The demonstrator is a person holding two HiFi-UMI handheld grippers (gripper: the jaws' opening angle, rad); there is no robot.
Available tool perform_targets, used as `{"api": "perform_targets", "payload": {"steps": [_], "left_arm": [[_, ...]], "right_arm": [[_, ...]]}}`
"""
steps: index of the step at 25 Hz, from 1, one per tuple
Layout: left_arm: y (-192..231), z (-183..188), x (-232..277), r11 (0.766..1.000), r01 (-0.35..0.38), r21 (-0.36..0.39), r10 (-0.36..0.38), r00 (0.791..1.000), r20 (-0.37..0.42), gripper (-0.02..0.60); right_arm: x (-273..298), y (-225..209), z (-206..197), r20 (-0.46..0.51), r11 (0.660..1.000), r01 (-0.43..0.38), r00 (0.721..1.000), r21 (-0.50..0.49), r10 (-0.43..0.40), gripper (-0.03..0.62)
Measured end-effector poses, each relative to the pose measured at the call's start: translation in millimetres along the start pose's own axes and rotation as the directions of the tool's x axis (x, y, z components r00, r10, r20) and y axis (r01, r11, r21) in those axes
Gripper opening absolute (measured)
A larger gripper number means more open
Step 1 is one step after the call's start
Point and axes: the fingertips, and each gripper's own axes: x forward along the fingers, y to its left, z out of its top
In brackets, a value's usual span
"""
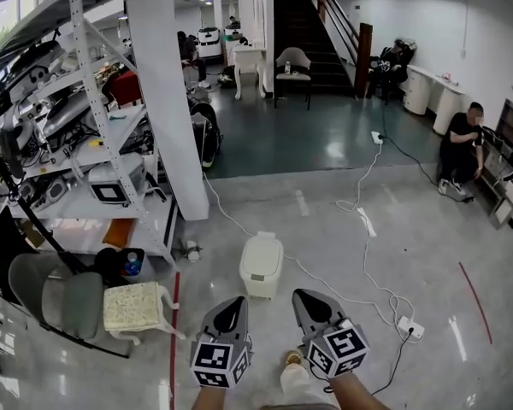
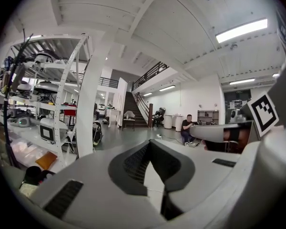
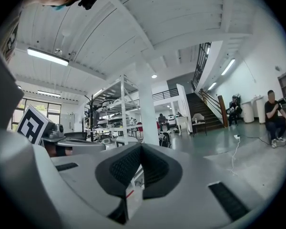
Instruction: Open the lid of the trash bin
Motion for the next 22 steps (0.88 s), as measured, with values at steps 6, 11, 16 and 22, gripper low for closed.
{"api": "perform_targets", "payload": {"steps": [6,11,16,22], "left_arm": [[11,9,38,1.000,-0.031,0.007,0.031,0.999,-0.009,-0.003],[18,22,78,0.998,-0.065,0.003,0.065,0.998,-0.010,-0.003],[22,34,126,0.995,-0.096,0.004,0.096,0.995,0.004,-0.003],[37,43,168,0.992,-0.130,-0.002,0.130,0.991,0.014,-0.003]], "right_arm": [[33,-32,5,-0.004,1.000,-0.023,1.000,0.015,0.023,0.032],[63,-66,17,-0.002,0.998,-0.054,0.999,0.021,0.054,0.032],[91,-109,26,-0.003,0.997,-0.078,0.997,0.003,0.078,0.032],[124,-148,32,-0.014,0.997,-0.081,0.997,0.000,0.081,0.032]]}}
